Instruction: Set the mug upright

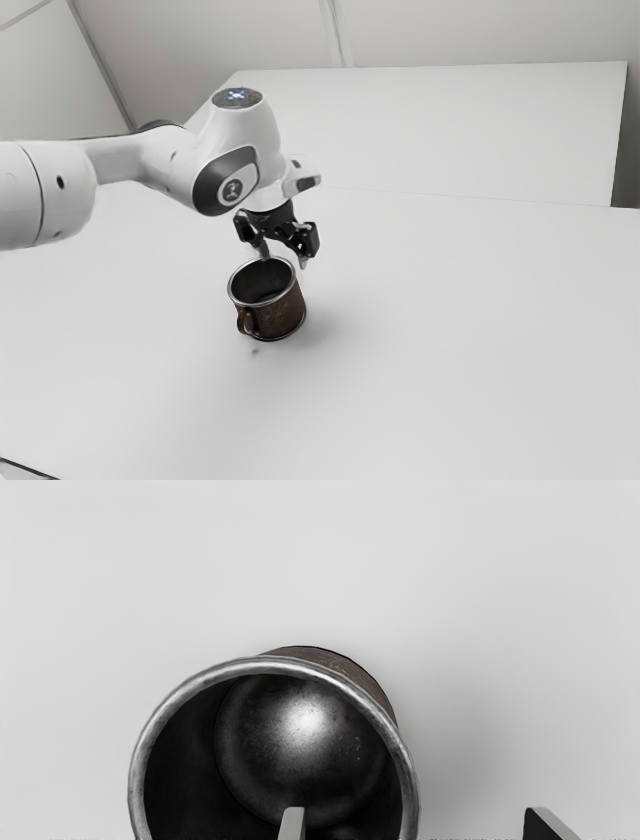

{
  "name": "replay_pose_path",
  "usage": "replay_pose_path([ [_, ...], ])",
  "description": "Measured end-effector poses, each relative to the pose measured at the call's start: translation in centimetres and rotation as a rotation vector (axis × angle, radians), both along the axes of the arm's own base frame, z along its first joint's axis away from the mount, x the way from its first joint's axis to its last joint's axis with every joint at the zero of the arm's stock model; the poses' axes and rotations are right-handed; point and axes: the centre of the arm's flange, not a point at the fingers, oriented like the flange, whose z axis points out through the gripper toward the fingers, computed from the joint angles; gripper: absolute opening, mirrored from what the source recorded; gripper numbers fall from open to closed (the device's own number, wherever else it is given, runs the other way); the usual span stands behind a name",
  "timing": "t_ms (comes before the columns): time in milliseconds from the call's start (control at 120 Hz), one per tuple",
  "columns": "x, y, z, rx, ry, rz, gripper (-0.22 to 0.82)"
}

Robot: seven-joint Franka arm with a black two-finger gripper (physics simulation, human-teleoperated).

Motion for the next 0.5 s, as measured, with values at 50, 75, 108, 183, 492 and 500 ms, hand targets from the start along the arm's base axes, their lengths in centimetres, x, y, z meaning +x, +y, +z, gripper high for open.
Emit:
replay_pose_path([
  [50, 0.3, -0.1, 1.6, -0.018, -0.018, 0.001, 0.49],
  [75, 0.7, -0.2, 2.7, -0.036, -0.026, 0.003, 0.50],
  [108, 1.4, -0.3, 4.7, -0.058, -0.041, 0.002, 0.52],
  [183, 2.5, -0.1, 9.1, -0.091, -0.072, -0.017, 0.54],
  [492, 4.6, 3.7, 17.8, -0.112, -0.077, -0.118, 0.59],
  [500, 4.6, 3.7, 17.8, -0.111, -0.073, -0.122, 0.59],
])
